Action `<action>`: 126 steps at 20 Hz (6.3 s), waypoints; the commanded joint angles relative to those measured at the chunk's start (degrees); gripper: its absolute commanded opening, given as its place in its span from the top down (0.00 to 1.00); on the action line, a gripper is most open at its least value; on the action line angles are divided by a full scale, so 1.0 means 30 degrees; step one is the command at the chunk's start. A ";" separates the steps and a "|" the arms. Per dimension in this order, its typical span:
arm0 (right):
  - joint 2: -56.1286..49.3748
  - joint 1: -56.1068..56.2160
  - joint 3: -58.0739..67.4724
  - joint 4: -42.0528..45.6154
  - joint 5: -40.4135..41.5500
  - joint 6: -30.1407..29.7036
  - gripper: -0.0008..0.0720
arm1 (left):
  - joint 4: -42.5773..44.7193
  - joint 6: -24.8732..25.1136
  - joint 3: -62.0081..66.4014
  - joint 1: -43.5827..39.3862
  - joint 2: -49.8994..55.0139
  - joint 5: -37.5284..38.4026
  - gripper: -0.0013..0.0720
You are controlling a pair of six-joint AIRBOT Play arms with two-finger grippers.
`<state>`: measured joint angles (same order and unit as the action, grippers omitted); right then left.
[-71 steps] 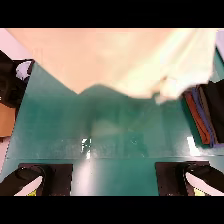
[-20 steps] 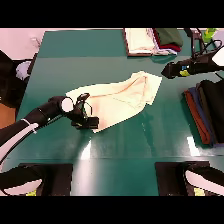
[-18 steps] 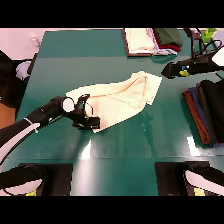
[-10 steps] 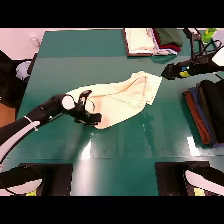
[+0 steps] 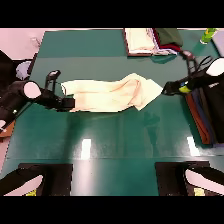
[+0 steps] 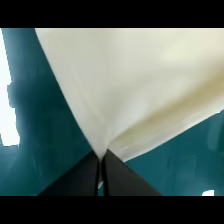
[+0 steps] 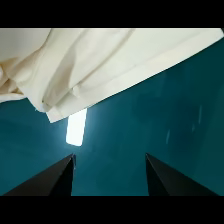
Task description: Fold the shirts.
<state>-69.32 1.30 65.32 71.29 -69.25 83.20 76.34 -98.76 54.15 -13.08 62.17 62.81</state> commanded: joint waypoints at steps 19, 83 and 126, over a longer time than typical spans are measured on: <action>-0.5676 0.5938 0.2798 -0.2164 0.2892 0.0124 0.96 | 0.1333 0.1217 0.1348 0.0809 -0.1311 0.0882 0.94; -0.3512 -0.6681 -0.1960 0.2127 0.0277 0.0321 0.38 | 0.1253 -0.0590 0.0750 0.0801 0.0342 0.2193 0.24; 0.4765 -0.4845 0.6710 0.1093 -0.0867 -0.0109 0.96 | 0.6091 -0.1967 1.2466 -0.2310 -0.5683 0.0918 0.94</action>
<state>-61.56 -13.23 75.72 76.27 -71.11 83.13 88.47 -105.97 76.58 -20.03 49.89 64.66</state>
